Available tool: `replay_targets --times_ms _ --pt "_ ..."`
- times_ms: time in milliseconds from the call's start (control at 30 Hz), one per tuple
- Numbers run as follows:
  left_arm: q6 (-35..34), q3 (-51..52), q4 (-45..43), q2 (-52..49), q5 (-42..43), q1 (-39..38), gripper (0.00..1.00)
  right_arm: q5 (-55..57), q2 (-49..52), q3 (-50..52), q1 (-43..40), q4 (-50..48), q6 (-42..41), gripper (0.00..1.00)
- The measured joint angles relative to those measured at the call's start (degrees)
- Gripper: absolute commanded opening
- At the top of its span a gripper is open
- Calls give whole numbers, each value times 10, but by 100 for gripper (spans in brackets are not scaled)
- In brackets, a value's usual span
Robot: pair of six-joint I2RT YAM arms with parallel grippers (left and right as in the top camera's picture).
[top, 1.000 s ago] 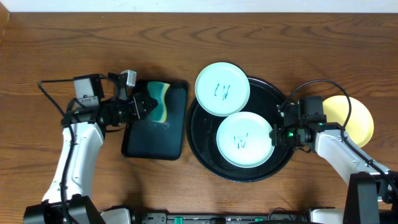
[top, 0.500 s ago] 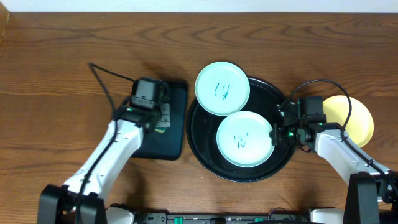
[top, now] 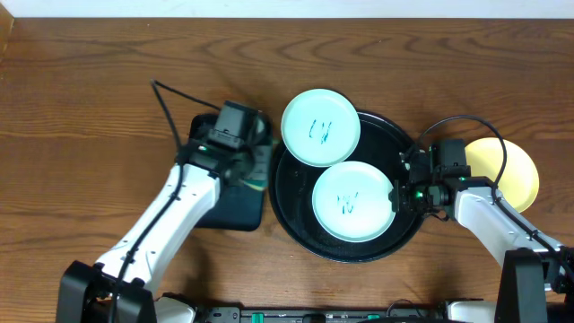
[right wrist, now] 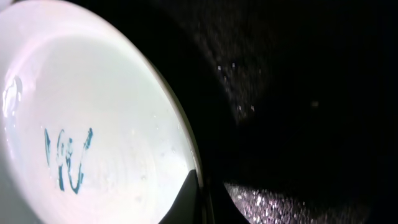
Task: Clean dirty plates on tray and stack at the side
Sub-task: 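Move the sponge with the left gripper over the pale green plate, then scrub the pale green plate with the sponge in the left gripper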
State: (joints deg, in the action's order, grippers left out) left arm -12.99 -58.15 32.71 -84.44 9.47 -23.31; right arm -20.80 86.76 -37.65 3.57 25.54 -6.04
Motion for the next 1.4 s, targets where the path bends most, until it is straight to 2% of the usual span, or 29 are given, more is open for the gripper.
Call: replay_targets --times_ms 300,667,833,1133,1267,1400 --pt "-27 -1 -108 -18 57 -140 8 0 0 0 0 12 -1 1" --pt "-92 -1 -238 -160 67 -257 8 0 0 0 0 24 -1 1" --pt "-96 -2 -215 -196 41 -282 8 0 0 0 0 29 -1 1" --pt "-98 -21 -122 -180 -40 -264 8 -2 0 0 0 31 -5 1" --pt "-99 -20 -121 -151 -58 -253 8 -2 0 0 0 31 -5 1" --pt "-99 -19 -160 -105 -38 -251 8 -2 0 0 0 31 -5 1"
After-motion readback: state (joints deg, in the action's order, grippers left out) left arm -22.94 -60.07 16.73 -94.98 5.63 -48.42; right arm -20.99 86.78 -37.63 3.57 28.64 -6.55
